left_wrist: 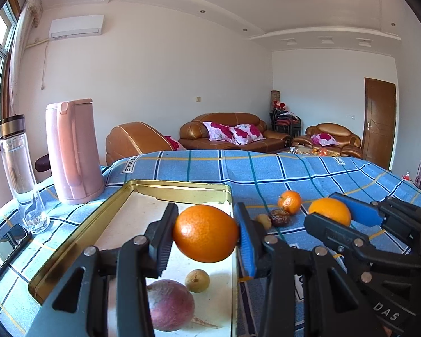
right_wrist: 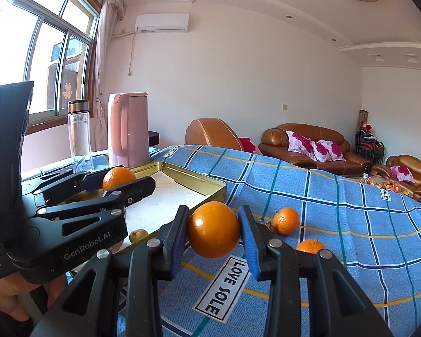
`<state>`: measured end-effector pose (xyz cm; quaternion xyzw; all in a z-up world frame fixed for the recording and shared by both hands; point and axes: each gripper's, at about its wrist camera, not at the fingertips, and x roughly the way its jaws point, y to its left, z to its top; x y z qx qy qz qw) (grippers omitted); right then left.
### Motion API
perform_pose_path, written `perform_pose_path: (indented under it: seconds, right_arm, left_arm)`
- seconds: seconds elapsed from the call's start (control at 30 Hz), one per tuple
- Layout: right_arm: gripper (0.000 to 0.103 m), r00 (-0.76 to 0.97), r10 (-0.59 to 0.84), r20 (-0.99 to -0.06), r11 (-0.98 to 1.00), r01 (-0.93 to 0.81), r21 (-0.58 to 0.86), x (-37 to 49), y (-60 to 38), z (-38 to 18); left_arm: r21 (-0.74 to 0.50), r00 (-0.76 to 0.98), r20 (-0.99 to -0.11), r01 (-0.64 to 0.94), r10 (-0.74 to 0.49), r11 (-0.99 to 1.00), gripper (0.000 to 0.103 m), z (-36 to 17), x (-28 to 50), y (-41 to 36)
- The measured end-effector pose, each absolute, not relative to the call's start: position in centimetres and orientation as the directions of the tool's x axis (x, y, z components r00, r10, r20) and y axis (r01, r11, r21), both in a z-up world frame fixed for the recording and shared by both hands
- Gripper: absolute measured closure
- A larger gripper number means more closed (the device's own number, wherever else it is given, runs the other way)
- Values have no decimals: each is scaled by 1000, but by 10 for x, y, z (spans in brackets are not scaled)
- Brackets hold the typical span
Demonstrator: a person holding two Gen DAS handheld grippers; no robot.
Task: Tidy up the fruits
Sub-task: 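Carry both oranges with the left and right tools over the tin tray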
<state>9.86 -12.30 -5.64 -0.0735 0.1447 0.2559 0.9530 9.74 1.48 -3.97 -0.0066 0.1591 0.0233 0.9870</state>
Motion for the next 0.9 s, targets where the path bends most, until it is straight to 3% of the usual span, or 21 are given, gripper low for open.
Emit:
perform_pose_path:
  seconds: [0.9]
  right_arm:
    - [65, 767, 546, -338, 789, -606, -101, 95, -66, -59]
  left_arm:
    - [-27, 908, -383, -196, 171, 980, 60, -46, 88, 94]
